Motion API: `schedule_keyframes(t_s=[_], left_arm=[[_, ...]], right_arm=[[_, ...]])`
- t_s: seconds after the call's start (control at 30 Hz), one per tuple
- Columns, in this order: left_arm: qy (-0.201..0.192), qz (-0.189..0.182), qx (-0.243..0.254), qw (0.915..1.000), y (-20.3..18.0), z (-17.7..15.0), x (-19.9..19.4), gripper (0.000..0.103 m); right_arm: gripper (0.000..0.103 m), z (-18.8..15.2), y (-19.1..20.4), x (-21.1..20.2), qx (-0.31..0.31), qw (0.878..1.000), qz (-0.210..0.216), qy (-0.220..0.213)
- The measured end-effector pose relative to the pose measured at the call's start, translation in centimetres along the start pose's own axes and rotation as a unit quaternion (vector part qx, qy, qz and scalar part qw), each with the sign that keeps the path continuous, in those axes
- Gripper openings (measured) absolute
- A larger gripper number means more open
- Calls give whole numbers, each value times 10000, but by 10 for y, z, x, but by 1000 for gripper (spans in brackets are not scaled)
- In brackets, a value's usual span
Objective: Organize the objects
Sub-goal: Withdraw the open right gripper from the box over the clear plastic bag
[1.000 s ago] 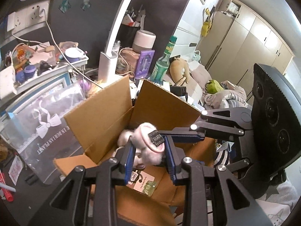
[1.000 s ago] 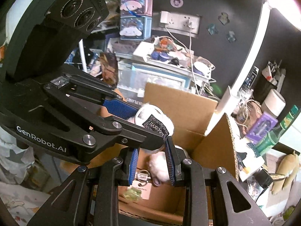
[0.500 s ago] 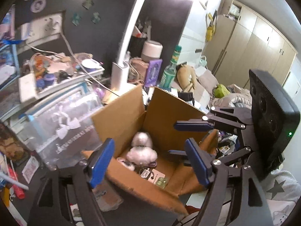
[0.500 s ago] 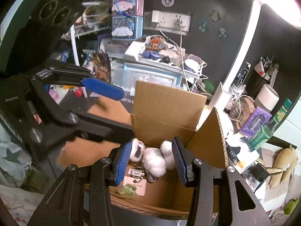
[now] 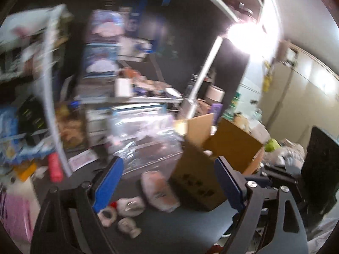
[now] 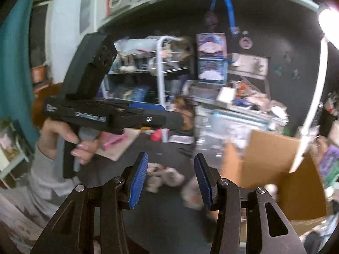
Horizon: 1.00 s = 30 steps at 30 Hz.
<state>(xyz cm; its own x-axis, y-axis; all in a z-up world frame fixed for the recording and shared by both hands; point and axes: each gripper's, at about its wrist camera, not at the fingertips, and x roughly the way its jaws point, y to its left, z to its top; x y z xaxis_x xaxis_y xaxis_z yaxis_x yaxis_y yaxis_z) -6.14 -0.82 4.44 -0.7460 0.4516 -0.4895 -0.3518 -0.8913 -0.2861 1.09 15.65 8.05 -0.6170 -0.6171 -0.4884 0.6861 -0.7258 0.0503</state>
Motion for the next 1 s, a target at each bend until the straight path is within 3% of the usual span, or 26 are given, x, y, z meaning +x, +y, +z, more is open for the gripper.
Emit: schedule_keyframes(t_s=[0.2,0.4,0.43,0.5,0.67,1.0], left_arm=[[-54,527,-379,9979,38,-42,-10,86],[138,781,-509,9956,57,-75,-6,86],[167,836,-503,9951,58,-78,-5,86],[210,917,-498,9943,58,-83,-5,86],[271,1131,-418,9923,60,-93,-5,86],[323,1406,-403,9887,66,-100,-4,86]], right_arm=[[42,-28,27,52,448,9985,-8,300],[41,-62,14,109,892,9889,-821,853],[40,-66,11,118,877,9870,-972,932],[26,-72,3,133,839,9835,-1194,1074],[20,-79,-10,150,722,9778,-1611,1127],[17,-87,-22,170,944,9736,-1410,1528]])
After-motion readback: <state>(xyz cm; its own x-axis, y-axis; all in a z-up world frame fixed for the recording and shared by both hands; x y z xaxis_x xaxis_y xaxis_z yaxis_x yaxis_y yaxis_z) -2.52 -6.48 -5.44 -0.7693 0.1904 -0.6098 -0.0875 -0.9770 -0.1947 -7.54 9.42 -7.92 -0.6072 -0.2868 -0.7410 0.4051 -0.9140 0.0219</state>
